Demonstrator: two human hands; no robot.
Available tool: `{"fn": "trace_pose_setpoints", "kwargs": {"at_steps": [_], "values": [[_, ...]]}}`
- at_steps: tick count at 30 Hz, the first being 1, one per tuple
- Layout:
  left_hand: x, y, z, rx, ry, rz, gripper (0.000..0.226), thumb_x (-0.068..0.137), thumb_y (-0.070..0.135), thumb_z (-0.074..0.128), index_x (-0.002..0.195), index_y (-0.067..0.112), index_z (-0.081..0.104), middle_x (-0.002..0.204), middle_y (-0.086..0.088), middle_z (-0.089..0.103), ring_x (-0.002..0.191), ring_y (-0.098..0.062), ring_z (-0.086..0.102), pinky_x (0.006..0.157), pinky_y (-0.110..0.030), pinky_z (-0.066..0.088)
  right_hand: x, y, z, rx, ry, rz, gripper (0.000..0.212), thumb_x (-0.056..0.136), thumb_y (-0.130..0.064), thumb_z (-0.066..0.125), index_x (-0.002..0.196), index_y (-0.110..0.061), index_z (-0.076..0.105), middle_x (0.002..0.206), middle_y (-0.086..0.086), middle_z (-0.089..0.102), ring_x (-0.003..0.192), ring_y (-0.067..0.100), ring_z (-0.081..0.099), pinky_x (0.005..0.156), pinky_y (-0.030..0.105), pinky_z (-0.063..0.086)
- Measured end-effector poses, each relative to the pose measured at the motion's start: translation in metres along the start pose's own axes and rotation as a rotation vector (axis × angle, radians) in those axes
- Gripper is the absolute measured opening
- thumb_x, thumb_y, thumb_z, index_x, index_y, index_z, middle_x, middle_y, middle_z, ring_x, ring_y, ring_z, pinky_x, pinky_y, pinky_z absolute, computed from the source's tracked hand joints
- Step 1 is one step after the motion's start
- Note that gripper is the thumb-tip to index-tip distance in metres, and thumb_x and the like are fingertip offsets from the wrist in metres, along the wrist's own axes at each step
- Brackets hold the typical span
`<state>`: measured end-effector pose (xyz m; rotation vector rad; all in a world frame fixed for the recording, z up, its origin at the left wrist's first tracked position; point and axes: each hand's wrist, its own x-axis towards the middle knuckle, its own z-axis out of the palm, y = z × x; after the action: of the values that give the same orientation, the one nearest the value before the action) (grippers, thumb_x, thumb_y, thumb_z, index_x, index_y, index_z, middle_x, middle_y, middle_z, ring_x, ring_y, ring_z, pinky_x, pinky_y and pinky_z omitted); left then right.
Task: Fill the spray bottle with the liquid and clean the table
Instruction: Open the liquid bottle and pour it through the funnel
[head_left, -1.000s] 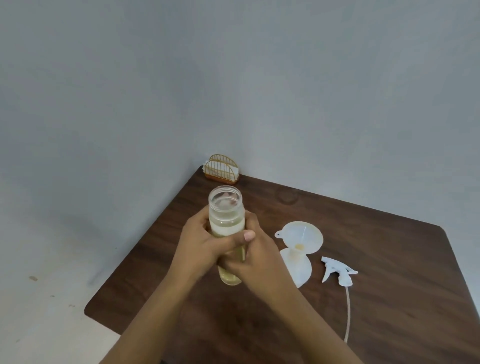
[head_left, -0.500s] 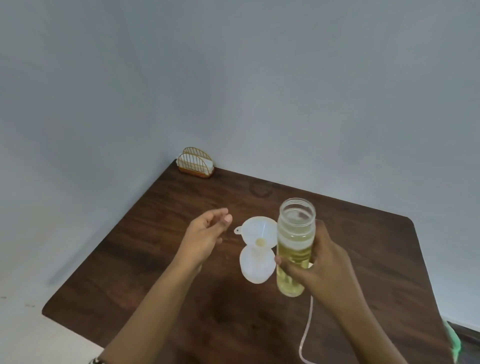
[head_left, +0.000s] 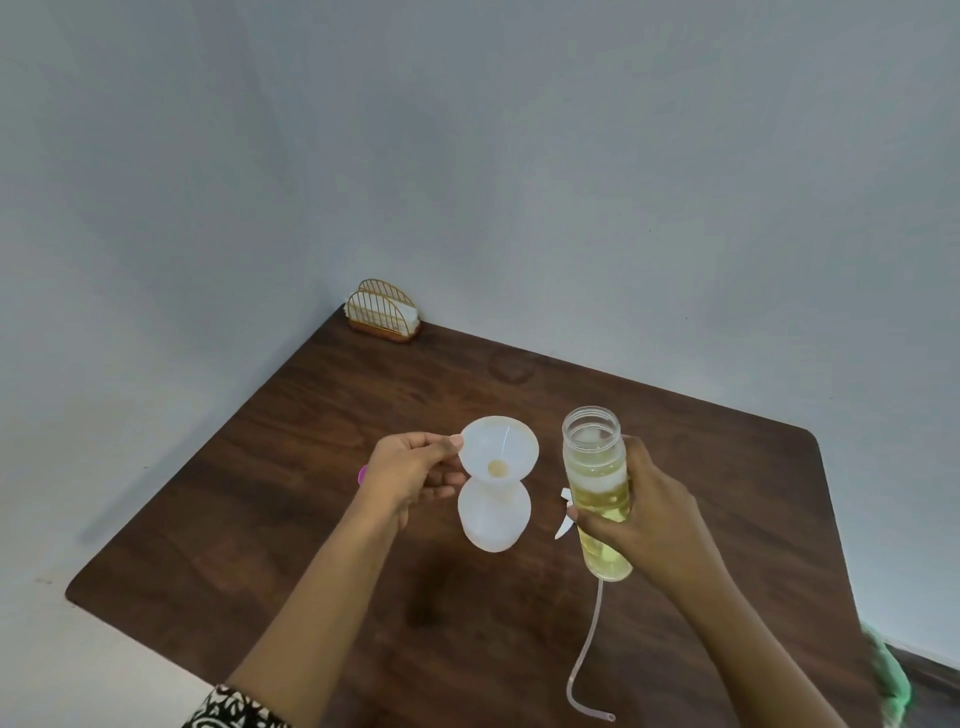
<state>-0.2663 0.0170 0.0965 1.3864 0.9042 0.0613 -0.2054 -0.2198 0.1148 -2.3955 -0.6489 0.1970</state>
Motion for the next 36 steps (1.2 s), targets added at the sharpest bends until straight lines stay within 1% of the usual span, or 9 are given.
{"fn": "trace_pose_setpoints", "kwargs": {"at_steps": [3,6,9,11,14,18,21,25,36], "values": [[-0.002,0.001,0.001,-0.001,0.039,0.049,0.013,0.084,0.019,0.074,0.092,0.008,0.073,0.077,-0.008,0.076,0.061,-0.015,0.071,0.055,-0.025,0.056,0.001,0.007,0.003,-0.061,-0.02,-0.008,0.068,0.068,-0.043,0.079,0.125,-0.029,0.043,0.102,-0.02,0.057,0.087,0.008,0.059,0.073,0.022,0.041],[-0.005,0.001,0.003,0.009,0.05,0.085,0.011,0.083,0.018,0.075,0.09,0.01,0.072,0.075,-0.005,0.076,0.063,-0.015,0.072,0.055,-0.024,0.056,0.002,0.011,0.005,-0.133,-0.045,-0.009,0.067,0.069,-0.046,0.076,0.124,-0.031,0.042,0.102,-0.02,0.058,0.081,0.005,0.054,0.069,0.022,0.041],[-0.007,0.001,0.004,0.013,0.046,0.083,0.01,0.083,0.017,0.074,0.09,0.01,0.072,0.077,-0.007,0.076,0.065,-0.016,0.073,0.055,-0.024,0.056,0.003,0.014,0.007,-0.212,-0.076,-0.029,0.066,0.07,-0.049,0.074,0.125,-0.031,0.042,0.109,-0.017,0.063,0.078,0.004,0.053,0.065,0.021,0.041],[-0.007,0.001,0.004,0.0,0.044,0.076,0.01,0.083,0.016,0.074,0.09,0.008,0.073,0.077,-0.008,0.075,0.066,-0.017,0.073,0.056,-0.024,0.056,0.005,0.014,0.007,-0.275,-0.111,-0.031,0.068,0.071,-0.05,0.071,0.128,-0.031,0.04,0.115,-0.015,0.062,0.081,0.005,0.056,0.063,0.02,0.038],[-0.008,0.001,0.004,-0.015,0.045,0.078,0.009,0.083,0.015,0.074,0.089,0.009,0.073,0.077,-0.007,0.076,0.066,-0.017,0.074,0.056,-0.024,0.056,0.009,0.011,0.006,-0.397,-0.153,-0.052,0.07,0.074,-0.054,0.067,0.132,-0.033,0.034,0.119,-0.015,0.059,0.091,0.01,0.063,0.064,0.021,0.04],[-0.008,-0.001,0.004,-0.018,0.043,0.087,0.009,0.083,0.015,0.074,0.089,0.009,0.073,0.075,-0.006,0.076,0.067,-0.016,0.074,0.056,-0.024,0.057,0.014,0.007,0.004,-0.503,-0.176,-0.077,0.073,0.075,-0.056,0.065,0.135,-0.036,0.03,0.12,-0.014,0.059,0.093,0.012,0.064,0.071,0.024,0.051],[-0.009,-0.002,0.003,-0.03,0.033,0.088,0.008,0.083,0.015,0.074,0.089,0.009,0.073,0.076,-0.007,0.076,0.068,-0.017,0.074,0.057,-0.025,0.057,0.016,0.006,0.002,-0.544,-0.181,-0.097,0.074,0.075,-0.056,0.066,0.136,-0.037,0.029,0.118,-0.013,0.058,0.093,0.012,0.064,0.072,0.025,0.052],[-0.008,-0.001,0.004,-0.032,0.031,0.089,0.007,0.084,0.014,0.073,0.089,0.008,0.073,0.077,-0.008,0.075,0.065,-0.015,0.073,0.056,-0.024,0.056,0.02,0.004,0.0,-0.596,-0.18,-0.108,0.075,0.074,-0.056,0.066,0.136,-0.037,0.029,0.118,-0.012,0.059,0.093,0.013,0.064,0.073,0.026,0.053],[-0.006,-0.003,0.003,-0.042,0.009,0.088,0.01,0.085,0.014,0.072,0.091,0.007,0.074,0.08,-0.01,0.075,0.068,-0.017,0.073,0.058,-0.025,0.057,0.024,0.0,-0.009,-0.696,-0.191,-0.135,0.073,0.075,-0.05,0.065,0.136,-0.04,0.027,0.108,-0.012,0.057,0.088,0.015,0.063,0.061,0.024,0.042]]}}
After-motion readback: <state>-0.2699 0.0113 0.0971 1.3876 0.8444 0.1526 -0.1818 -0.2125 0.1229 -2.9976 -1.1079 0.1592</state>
